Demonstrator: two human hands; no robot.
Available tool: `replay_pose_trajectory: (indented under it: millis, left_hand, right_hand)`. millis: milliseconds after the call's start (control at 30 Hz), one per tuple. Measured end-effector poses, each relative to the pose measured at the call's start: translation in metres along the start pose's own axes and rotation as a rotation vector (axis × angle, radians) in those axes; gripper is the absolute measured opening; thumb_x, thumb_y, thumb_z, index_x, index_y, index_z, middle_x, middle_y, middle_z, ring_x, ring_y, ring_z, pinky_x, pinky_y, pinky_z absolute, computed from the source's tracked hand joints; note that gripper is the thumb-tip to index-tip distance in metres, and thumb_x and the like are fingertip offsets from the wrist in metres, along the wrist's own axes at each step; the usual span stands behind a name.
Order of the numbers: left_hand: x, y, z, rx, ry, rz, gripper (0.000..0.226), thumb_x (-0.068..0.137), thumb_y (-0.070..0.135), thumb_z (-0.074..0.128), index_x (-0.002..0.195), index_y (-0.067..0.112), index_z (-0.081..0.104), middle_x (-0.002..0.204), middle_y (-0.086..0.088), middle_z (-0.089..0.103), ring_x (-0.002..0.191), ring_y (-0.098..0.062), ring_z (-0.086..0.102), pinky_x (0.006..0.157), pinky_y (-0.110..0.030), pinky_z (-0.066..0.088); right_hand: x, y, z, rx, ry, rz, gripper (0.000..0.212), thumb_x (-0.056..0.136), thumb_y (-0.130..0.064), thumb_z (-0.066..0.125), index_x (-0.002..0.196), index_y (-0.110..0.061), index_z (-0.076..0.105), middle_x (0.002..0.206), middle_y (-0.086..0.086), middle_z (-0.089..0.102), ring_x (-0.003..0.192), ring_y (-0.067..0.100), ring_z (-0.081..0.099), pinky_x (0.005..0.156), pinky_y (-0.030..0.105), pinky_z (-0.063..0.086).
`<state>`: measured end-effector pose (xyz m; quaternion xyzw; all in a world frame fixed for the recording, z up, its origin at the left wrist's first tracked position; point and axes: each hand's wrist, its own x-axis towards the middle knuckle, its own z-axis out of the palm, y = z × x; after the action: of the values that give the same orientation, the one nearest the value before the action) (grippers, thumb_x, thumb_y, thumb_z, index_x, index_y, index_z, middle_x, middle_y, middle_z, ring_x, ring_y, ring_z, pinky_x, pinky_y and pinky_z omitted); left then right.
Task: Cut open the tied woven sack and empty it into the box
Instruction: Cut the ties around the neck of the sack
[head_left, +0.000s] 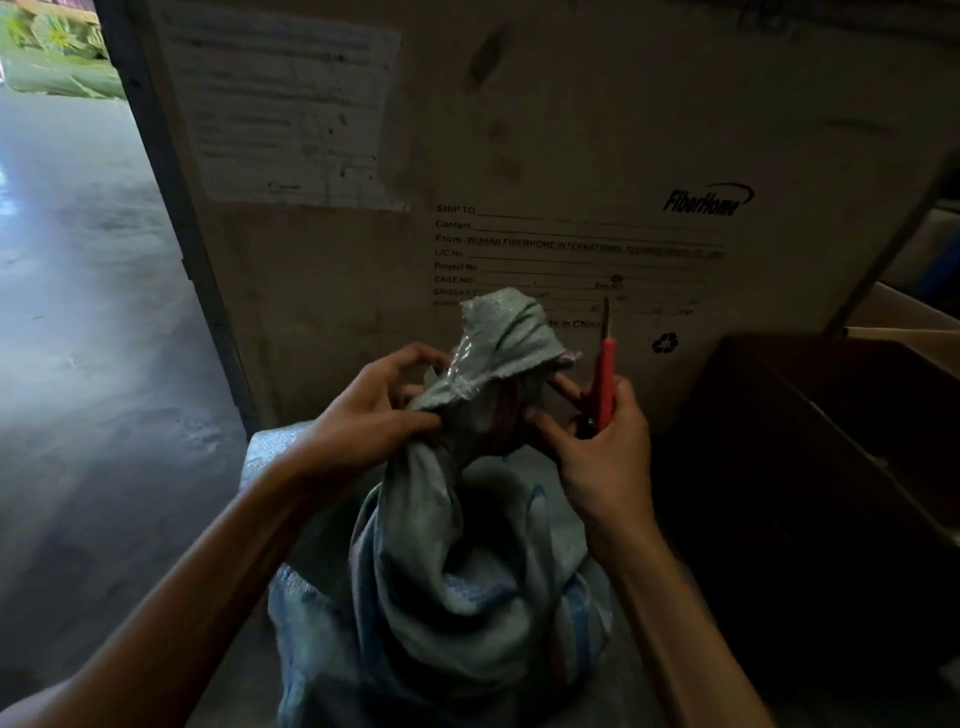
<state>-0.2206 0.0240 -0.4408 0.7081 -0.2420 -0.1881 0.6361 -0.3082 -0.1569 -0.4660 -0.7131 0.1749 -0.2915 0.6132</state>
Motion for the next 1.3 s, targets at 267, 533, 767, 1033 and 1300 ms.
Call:
replay_pose_trajectory:
  millis: [267,533,767,1033,1300]
  left_hand:
    - [-0.013,0.016,-0.019,0.457,-0.069,0.211,0.032,0.080,0.017,0.074,0.106,0.036,0.072,0.117,-0.005,0.065,0.111,-0.013,0.065,0.100,-0.030,0.053]
    - [-0.025,0.018,0.000,0.098,-0.305,-0.063,0.045,0.071,0.044,0.062,0.098,0.008,0.061,0.110,-0.014,0.062,0.107,-0.027,0.060,0.097,-0.033,0.050]
    - [-0.012,0.010,-0.002,-0.282,-0.111,-0.274,0.038,0.081,0.046,0.069,0.099,0.014,0.057,0.089,-0.013,0.049,0.076,-0.025,0.044,0.064,-0.027,0.038]
    - [-0.013,0.016,-0.003,-0.149,0.029,-0.167,0.027,0.094,0.034,0.053,0.081,0.012,0.060,0.067,0.000,0.068,0.071,-0.021,0.056,0.070,-0.030,0.044]
    - [-0.010,0.014,-0.032,-0.139,-0.130,-0.276,0.025,0.086,0.022,0.068,0.097,0.000,0.068,0.095,-0.019,0.070,0.081,-0.025,0.064,0.080,-0.033,0.054]
  right_hand:
    - [0.015,0.001,0.008,-0.033,0.314,-0.069,0.050,0.078,0.012,0.068,0.084,-0.033,0.047,0.088,-0.011,0.067,0.077,0.008,0.064,0.080,0.044,0.058]
    - [0.010,0.003,0.019,0.334,0.105,0.344,0.038,0.088,-0.014,0.071,0.122,0.000,0.060,0.097,0.010,0.067,0.080,0.019,0.066,0.055,0.026,0.055]
    - [-0.009,-0.019,0.012,0.324,-0.251,0.199,0.041,0.076,-0.033,0.074,0.101,-0.013,0.049,0.069,-0.007,0.057,0.050,0.001,0.049,0.044,0.015,0.040]
    - [-0.030,-0.034,0.007,0.201,-0.350,0.067,0.028,0.088,-0.007,0.070,0.088,-0.017,0.043,0.082,-0.008,0.071,0.057,0.000,0.056,0.048,0.013,0.043]
    - [-0.044,-0.038,0.018,0.172,-0.344,0.035,0.030,0.085,-0.008,0.074,0.089,-0.019,0.047,0.112,0.004,0.077,0.087,0.008,0.073,0.056,0.012,0.050]
